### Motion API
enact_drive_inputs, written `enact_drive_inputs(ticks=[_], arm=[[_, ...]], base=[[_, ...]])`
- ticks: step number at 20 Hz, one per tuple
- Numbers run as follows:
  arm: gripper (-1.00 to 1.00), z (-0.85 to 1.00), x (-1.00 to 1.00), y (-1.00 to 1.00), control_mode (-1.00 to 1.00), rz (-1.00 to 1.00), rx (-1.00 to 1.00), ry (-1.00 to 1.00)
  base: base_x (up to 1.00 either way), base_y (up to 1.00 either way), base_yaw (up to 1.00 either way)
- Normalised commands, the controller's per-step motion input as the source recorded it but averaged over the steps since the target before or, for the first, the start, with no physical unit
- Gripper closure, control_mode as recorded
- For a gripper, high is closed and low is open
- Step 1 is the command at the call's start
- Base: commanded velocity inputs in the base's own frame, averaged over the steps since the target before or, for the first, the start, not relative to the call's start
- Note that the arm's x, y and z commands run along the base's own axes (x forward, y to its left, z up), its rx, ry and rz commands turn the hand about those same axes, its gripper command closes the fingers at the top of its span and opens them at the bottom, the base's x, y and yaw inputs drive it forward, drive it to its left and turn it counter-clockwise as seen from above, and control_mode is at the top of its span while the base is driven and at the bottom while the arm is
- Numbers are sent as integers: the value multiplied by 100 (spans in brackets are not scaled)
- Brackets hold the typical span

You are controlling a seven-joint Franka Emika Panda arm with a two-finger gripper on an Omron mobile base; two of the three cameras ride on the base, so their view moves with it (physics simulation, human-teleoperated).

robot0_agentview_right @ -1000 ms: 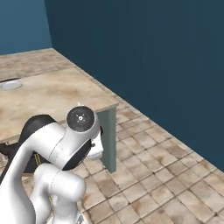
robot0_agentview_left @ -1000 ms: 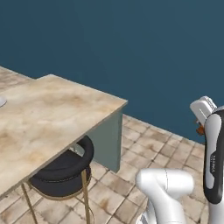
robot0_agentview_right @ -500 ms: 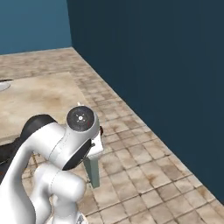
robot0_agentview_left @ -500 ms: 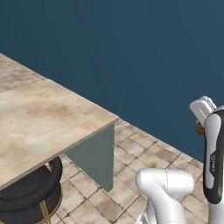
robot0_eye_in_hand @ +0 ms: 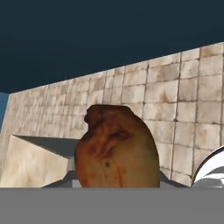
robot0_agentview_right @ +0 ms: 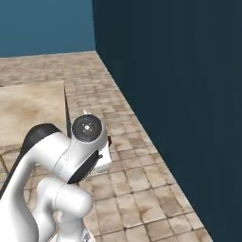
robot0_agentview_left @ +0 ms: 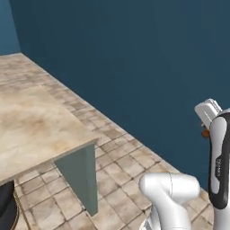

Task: Take the chicken drumsticks from the pan and place one on each plate on the dining counter.

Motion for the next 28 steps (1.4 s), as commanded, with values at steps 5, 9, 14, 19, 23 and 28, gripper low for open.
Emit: enact_drive_inputs(ticks=[5, 9, 14, 19, 23, 28], arm=[[100, 0, 0, 0, 100, 0, 0, 0], [100, 0, 0, 0, 100, 0, 0, 0], [100, 0, 0, 0, 100, 0, 0, 0], [100, 0, 0, 0, 100, 0, 0, 0], [100, 0, 0, 0, 100, 0, 0, 0], [100, 0, 0, 0, 100, 0, 0, 0]], base=[[90, -100, 38], [100, -93, 43], [100, -73, 50], [100, -67, 52], [100, -67, 50], [100, -66, 48]])
